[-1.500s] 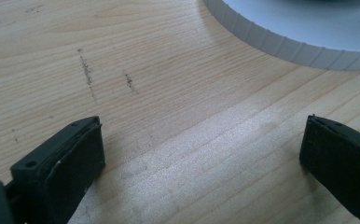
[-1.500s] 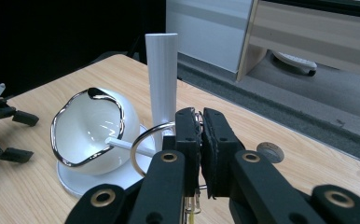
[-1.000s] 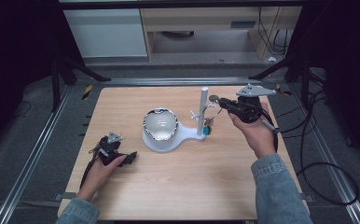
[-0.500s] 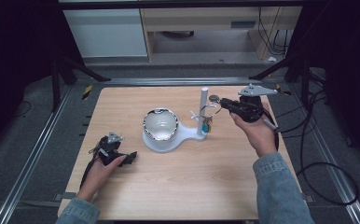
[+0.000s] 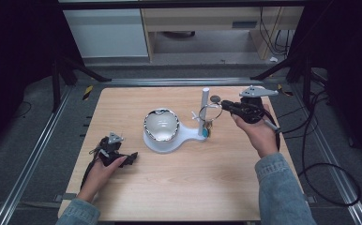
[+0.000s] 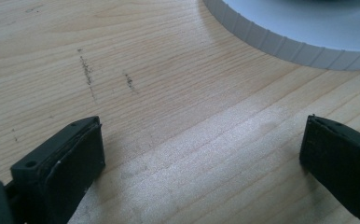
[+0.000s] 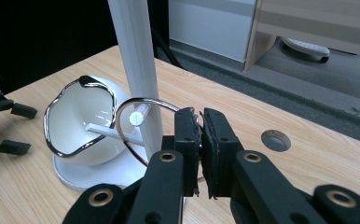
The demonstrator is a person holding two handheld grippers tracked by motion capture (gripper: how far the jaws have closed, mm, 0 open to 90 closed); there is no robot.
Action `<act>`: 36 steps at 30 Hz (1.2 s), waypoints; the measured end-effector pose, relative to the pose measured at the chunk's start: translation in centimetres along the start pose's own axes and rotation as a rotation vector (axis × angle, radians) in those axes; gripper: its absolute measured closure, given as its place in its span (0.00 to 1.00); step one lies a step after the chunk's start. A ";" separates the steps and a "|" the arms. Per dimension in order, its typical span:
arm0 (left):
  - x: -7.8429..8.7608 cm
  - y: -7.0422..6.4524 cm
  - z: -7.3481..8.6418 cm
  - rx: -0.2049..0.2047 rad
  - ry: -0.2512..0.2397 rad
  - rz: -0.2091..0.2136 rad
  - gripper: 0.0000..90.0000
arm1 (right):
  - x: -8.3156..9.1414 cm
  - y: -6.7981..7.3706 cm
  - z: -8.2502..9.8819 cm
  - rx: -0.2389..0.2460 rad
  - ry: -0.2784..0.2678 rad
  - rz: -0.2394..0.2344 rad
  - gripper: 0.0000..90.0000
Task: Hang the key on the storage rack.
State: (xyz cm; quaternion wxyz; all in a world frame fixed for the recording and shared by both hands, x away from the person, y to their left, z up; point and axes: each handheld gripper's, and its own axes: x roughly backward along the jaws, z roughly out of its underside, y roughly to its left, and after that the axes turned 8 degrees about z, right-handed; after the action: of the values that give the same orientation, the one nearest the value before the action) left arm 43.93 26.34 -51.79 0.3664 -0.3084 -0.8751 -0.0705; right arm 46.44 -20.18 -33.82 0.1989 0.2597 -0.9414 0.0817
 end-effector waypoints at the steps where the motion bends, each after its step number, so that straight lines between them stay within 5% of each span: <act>1: 0.0 0.0 0.0 0.000 0.000 0.000 0.00 | 0.0 0.0 0.0 -0.002 0.000 -0.002 0.94; 27: 0.0 0.0 0.0 0.000 0.000 0.000 0.00 | 0.4 -1.1 0.6 -0.025 0.000 0.028 0.88; 36: 0.0 0.0 0.0 0.000 0.000 0.000 0.00 | 0.5 -1.3 0.7 -0.023 -0.010 0.081 0.66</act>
State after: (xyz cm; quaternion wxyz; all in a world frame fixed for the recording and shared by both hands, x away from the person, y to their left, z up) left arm 43.93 26.33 -51.79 0.3664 -0.3082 -0.8751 -0.0704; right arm 46.51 -21.68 -34.20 0.1936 0.2193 -0.9531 0.0776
